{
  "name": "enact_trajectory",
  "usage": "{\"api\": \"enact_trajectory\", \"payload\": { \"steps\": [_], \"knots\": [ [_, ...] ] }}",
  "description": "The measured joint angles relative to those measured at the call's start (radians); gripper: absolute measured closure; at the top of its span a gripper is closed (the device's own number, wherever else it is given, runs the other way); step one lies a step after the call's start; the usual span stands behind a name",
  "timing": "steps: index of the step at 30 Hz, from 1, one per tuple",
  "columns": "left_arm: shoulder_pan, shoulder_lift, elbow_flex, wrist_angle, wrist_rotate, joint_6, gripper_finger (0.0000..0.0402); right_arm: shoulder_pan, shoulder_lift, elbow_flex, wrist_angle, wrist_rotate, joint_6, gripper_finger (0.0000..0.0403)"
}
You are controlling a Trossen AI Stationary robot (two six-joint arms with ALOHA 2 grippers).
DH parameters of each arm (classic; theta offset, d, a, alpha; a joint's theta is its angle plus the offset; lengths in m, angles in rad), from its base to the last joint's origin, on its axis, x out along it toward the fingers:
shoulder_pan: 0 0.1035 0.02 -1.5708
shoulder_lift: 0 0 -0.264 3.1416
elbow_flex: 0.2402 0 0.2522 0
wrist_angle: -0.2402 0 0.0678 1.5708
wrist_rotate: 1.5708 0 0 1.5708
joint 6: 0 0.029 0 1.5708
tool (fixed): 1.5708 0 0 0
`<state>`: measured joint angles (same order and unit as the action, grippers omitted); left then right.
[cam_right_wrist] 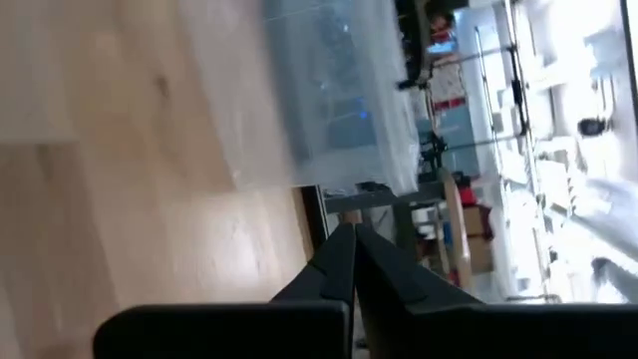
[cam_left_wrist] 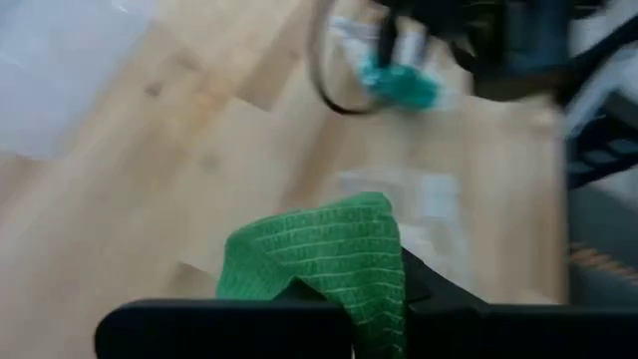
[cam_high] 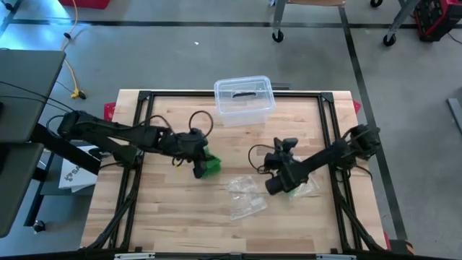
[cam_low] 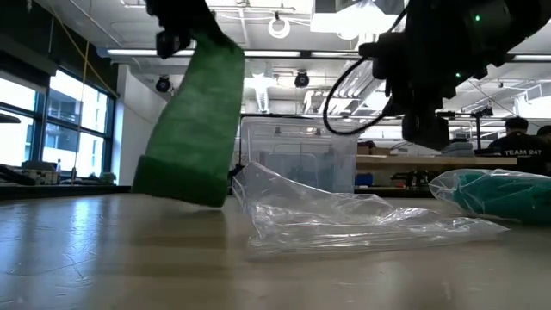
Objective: Roll bandage
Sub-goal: Roll the green bandage
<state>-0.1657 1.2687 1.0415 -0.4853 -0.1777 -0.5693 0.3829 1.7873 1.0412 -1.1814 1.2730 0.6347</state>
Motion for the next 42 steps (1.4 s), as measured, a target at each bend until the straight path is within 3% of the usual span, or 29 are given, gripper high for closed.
{"api": "enact_trajectory", "payload": {
  "steps": [6, 12, 15, 20, 25, 30, 33, 39, 42],
  "knots": [
    [-0.116, -0.034, 0.000, 0.075, -0.019, -0.250, 0.0401, -0.004, -0.086, -0.054, 0.065, 0.070, 0.111, 0.0403],
    [-0.212, 0.017, 0.000, 0.133, -0.250, -0.449, 0.0400, -0.001, -0.117, -0.062, 0.112, 0.077, 0.123, 0.0403],
    [-0.192, 0.058, 0.000, 0.111, -0.285, -0.520, 0.0391, -0.001, -0.112, -0.062, 0.137, 0.072, 0.120, 0.0403],
    [-0.067, 0.098, 0.000, 0.062, -0.280, -0.451, 0.0358, -0.001, -0.112, -0.062, 0.167, 0.054, 0.117, 0.0403],
    [0.117, 0.135, 0.000, 0.155, -0.159, -0.227, 0.0307, -0.001, -0.112, -0.062, 0.191, 0.027, 0.117, 0.0403],
    [0.274, 0.216, 0.001, 0.480, 0.123, -0.013, 0.0251, -0.001, -0.112, -0.061, 0.218, -0.016, 0.100, 0.0403],
    [0.336, 0.271, 0.001, 0.583, 0.252, 0.051, 0.0225, -0.001, -0.112, -0.061, 0.230, -0.037, 0.080, 0.0403],
    [0.415, 0.344, 0.001, 0.589, 0.313, 0.139, 0.0182, -0.001, -0.112, -0.061, 0.278, -0.138, 0.035, 0.0403],
    [0.437, 0.351, 0.001, 0.591, 0.334, 0.170, 0.0168, -0.001, -0.112, -0.061, 0.294, -0.269, -0.073, 0.0403]
  ]
}}
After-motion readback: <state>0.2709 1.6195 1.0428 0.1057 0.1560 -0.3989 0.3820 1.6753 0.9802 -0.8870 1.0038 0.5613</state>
